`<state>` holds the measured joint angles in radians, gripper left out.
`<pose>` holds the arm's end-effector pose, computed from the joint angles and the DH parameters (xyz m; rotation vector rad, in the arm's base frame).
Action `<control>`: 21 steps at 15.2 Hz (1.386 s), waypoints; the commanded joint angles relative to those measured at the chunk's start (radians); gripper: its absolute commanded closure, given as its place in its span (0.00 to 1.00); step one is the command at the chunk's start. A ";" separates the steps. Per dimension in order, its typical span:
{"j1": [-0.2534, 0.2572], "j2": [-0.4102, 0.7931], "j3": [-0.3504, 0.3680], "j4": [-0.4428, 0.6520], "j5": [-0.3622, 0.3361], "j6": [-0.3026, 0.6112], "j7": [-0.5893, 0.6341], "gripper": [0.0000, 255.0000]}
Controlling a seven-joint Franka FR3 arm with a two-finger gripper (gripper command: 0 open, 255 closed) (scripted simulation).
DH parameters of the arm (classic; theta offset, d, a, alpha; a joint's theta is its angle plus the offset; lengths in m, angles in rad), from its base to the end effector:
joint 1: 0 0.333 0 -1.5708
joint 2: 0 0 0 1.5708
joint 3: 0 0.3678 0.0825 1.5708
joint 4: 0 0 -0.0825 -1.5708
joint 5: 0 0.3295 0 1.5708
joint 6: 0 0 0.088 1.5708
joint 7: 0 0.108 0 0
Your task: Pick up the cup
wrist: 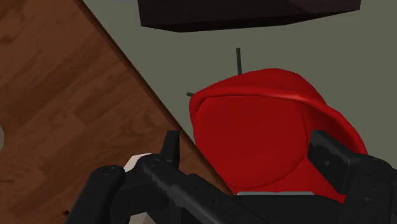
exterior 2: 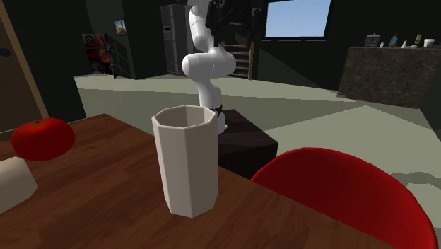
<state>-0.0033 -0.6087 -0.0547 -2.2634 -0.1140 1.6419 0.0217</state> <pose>0.2782 -0.0342 0.6273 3.0579 -0.0930 -0.0221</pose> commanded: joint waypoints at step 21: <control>-0.070 0.728 -0.187 0.475 0.138 0.304 -0.244 0.00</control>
<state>-0.0702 0.0995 -0.2398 -1.8068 0.0173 1.9437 -0.2148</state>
